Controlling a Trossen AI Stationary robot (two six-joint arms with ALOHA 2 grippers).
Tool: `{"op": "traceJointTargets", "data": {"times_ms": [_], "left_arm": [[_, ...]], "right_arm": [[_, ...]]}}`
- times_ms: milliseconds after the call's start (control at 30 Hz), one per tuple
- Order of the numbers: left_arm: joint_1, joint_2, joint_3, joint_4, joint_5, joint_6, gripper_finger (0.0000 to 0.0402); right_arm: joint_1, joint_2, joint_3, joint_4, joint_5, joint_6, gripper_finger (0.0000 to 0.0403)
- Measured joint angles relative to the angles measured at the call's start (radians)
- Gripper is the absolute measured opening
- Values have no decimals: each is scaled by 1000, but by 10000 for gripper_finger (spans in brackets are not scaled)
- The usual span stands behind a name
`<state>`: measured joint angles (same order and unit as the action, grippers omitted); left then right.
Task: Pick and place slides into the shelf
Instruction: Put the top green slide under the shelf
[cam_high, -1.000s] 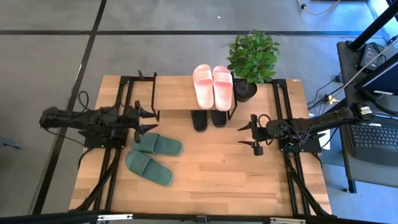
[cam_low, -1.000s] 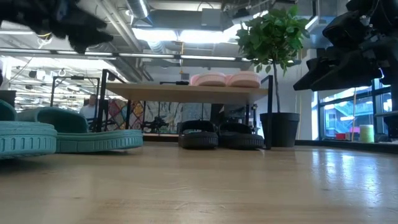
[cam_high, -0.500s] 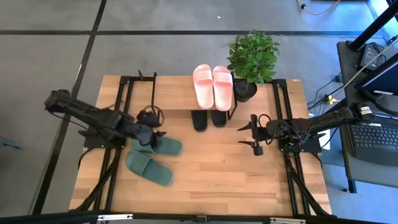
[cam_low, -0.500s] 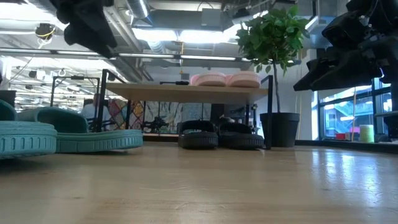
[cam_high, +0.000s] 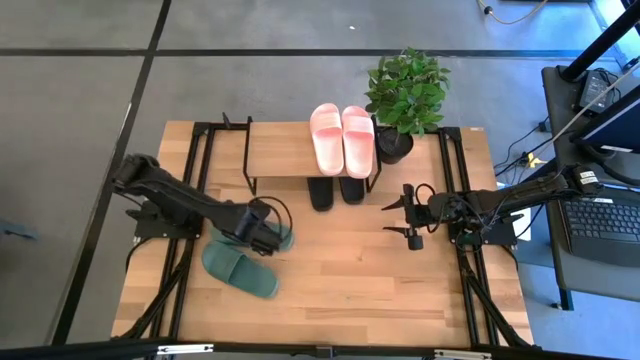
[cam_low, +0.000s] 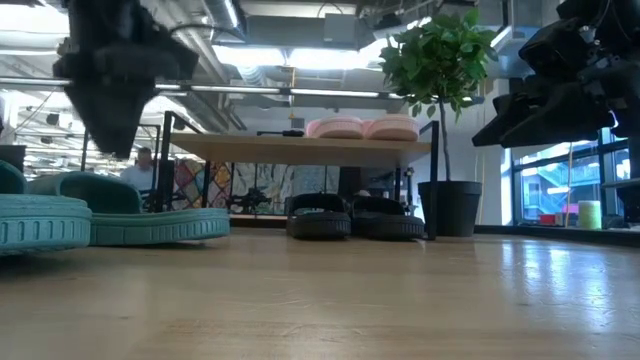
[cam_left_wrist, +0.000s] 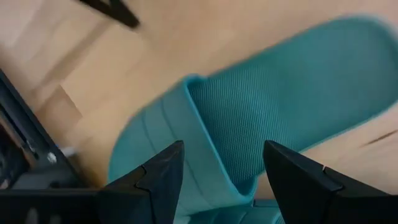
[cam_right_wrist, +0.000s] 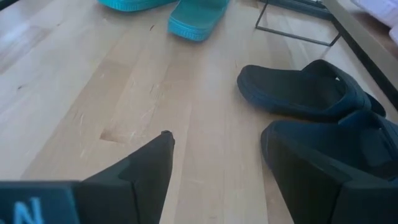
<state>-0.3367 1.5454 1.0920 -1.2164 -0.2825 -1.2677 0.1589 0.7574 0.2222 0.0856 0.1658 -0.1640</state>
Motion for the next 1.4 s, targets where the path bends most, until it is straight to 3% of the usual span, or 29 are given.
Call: {"op": "traceJointTargets", "data": {"times_ms": [367,1400], "left_arm": [[39,148,0,-44,95,-39,212],[71,148,0,-32,58,-62,197]], "right_arm": [[0,0,0,-5,0,-5,257],[0,0,-1,-9,0,-28,257]]}}
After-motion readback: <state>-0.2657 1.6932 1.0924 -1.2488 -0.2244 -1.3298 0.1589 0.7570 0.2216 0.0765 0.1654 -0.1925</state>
